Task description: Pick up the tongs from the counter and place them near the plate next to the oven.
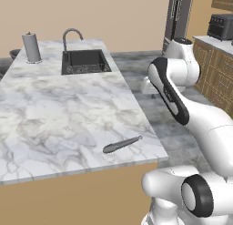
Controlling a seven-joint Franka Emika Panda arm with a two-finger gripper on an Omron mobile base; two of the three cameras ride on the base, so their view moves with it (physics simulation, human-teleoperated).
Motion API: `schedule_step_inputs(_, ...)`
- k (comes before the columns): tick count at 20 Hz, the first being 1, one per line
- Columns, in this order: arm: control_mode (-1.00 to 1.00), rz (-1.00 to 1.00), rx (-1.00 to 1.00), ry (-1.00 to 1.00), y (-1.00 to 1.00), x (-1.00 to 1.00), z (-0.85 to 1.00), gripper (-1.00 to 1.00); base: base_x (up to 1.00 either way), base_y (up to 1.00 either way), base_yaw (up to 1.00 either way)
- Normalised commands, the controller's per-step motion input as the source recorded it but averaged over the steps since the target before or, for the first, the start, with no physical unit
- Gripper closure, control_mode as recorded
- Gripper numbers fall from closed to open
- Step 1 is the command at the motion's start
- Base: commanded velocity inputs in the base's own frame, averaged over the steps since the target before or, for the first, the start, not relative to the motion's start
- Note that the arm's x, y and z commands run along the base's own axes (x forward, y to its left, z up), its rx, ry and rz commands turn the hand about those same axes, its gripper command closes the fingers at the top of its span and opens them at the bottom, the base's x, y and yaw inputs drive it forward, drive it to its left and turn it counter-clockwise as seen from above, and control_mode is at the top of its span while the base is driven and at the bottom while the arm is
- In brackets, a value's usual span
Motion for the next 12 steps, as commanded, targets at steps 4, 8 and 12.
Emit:
schedule_step_inputs(4, -1.0, 0.0, 0.0, -0.05, 0.0, -0.18, 0.0, -1.0, 0.0, 0.0, 0.0)
schedule_step_inputs(8, -1.0, 0.02, 0.0, -0.01, 0.01, -0.23, -0.03, -1.0, 0.0, 0.0, 0.0)
schedule_step_inputs(12, -1.0, 0.21, 0.0, 0.0, 0.01, -0.05, -0.2, -1.0, 0.0, 0.0, 0.0)
